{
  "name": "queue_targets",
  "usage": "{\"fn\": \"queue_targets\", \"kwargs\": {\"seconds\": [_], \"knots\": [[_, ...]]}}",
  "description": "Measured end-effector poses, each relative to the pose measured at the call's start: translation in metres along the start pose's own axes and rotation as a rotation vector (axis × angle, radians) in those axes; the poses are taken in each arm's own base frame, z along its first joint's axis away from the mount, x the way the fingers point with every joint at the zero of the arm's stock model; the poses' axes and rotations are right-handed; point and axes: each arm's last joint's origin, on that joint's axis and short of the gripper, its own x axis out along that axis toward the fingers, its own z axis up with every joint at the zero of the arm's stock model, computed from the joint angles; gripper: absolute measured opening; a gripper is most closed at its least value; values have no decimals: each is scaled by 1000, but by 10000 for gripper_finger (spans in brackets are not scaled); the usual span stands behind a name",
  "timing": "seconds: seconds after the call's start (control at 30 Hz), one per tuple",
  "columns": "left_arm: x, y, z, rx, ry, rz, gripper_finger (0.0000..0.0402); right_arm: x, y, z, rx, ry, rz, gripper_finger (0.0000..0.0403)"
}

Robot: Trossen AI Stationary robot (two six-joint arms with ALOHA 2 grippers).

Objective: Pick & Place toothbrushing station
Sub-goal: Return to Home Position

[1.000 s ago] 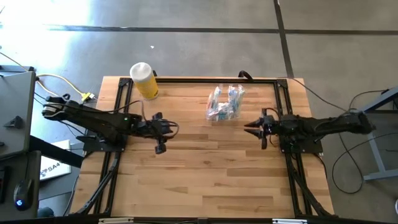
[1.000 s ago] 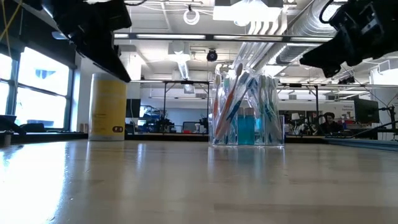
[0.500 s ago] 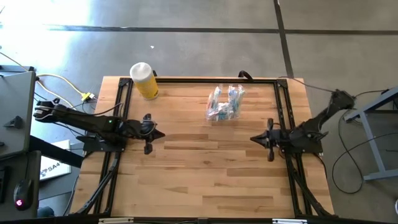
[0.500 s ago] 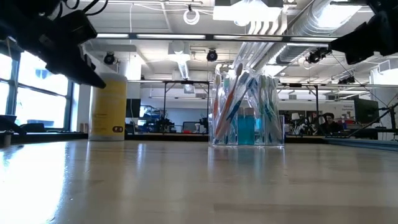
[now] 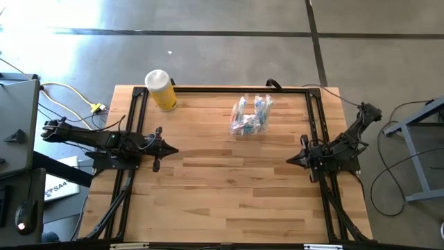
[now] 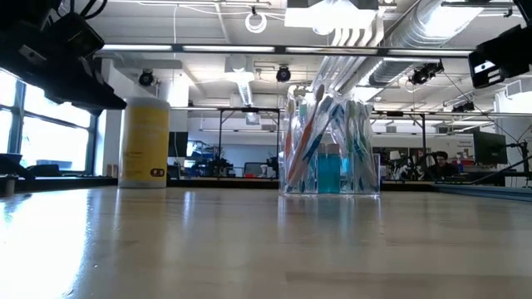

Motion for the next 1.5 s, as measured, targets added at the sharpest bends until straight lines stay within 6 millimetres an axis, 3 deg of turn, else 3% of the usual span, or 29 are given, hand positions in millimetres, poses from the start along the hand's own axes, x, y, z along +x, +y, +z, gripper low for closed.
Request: {"fn": "queue_targets", "kwargs": {"seconds": [0.13, 0.33, 0.73, 1.13, 1.5], "knots": [[-2, 1, -10, 6, -13, -29, 3, 1, 1, -15, 14, -80, 118, 2], [1, 1, -21, -15, -123, -80, 3, 3, 2, -11, -17, -165, 197, 2], [3, 0, -22, 67, -203, -107, 3, 13, -16, -15, -43, -199, -12, 2], [4, 1, -24, 79, -186, -100, 3, 18, -35, -17, -53, -179, -79, 2], [5, 3, -27, 167, -161, -30, 3, 21, -39, -21, -54, -128, -79, 3]]}}
